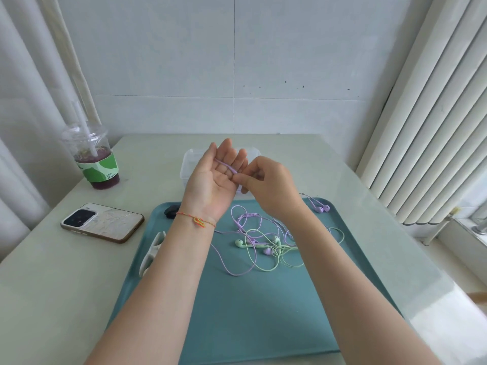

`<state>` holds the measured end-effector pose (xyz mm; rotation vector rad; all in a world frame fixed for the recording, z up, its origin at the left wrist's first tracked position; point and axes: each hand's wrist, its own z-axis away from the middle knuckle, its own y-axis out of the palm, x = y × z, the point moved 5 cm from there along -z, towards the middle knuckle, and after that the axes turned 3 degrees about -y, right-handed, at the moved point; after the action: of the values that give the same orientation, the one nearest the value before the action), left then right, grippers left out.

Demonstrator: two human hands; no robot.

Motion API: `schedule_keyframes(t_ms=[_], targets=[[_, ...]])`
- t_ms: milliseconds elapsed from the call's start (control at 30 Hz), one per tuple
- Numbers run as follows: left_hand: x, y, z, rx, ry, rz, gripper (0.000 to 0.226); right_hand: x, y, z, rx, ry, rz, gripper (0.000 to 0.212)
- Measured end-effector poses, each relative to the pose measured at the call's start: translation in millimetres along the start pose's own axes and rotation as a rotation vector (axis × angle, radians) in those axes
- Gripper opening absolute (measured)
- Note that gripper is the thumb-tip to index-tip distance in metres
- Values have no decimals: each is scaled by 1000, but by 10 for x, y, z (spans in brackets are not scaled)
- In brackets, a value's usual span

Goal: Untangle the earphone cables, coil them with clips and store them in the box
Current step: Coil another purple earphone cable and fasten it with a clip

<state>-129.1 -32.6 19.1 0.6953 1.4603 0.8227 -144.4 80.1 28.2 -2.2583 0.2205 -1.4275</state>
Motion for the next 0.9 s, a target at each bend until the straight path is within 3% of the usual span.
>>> schedule_keyframes(t_ms=[300,633,767,900], targets=[[-68,-15,-3,69,38,-21,33,-32,101,48,88,53,-131,9],[-53,10,-9,88,139,-211,34,-97,142,75,34,239,-267,16],[-86,2,0,77,191,-274,32,-87,147,78,52,246,-252,17],[-62,-4,14,22,249,-486,31,-47,178,74,134,219,-31,20]])
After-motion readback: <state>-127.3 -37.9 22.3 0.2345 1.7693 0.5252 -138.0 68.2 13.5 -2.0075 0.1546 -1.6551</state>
